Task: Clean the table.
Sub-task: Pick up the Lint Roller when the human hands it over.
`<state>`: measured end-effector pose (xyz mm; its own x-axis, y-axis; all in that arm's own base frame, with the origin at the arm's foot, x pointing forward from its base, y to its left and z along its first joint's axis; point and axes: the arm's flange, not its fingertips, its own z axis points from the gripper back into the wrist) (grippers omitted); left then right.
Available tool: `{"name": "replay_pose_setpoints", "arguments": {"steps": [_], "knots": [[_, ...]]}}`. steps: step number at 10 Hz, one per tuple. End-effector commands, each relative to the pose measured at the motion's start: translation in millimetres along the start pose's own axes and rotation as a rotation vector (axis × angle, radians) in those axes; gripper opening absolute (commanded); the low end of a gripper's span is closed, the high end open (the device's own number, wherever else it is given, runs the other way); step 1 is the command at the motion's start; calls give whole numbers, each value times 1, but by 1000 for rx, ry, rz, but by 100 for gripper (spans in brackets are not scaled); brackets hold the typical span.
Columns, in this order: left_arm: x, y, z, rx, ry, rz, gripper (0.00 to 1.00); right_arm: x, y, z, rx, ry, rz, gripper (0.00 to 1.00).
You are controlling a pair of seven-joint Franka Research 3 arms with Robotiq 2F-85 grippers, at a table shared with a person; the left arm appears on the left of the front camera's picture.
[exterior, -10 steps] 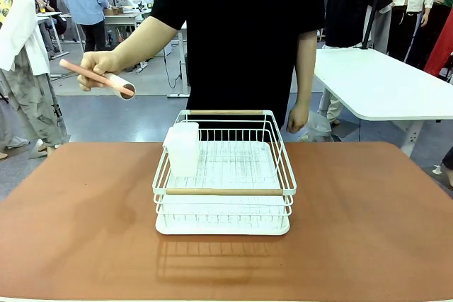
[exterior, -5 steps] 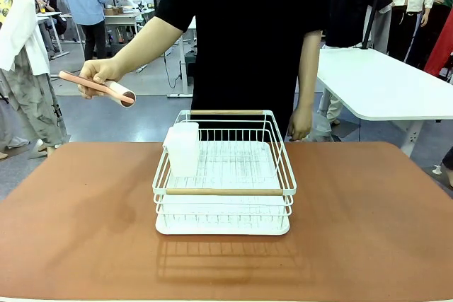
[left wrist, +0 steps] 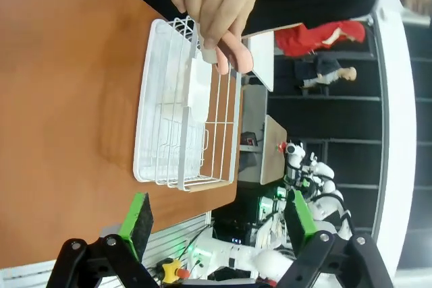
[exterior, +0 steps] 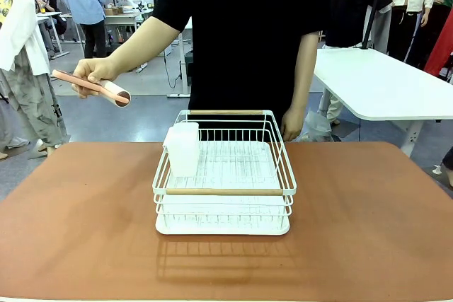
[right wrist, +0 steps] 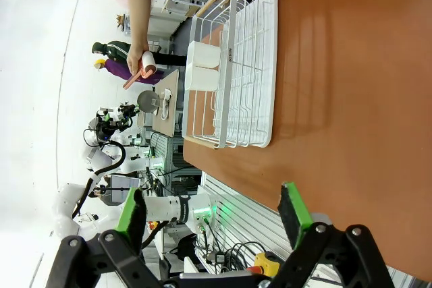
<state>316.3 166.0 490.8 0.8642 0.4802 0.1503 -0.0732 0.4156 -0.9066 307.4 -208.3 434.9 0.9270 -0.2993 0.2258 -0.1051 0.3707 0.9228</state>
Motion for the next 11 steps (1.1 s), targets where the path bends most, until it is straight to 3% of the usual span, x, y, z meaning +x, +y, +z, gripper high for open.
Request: {"name": "replay_pose_setpoints", "arguments": {"steps": [1, 4, 11], "knots": [[-14, -27, -13, 94, -28, 88, 100, -1, 4, 2, 12, -2, 11, 100], [-19, -50, -39, 212, -73, 169, 100, -1, 4, 2, 12, -2, 11, 100], [3, -65, -86, 187, -140, 291, 100, -1, 4, 2, 12, -2, 11, 100]]}}
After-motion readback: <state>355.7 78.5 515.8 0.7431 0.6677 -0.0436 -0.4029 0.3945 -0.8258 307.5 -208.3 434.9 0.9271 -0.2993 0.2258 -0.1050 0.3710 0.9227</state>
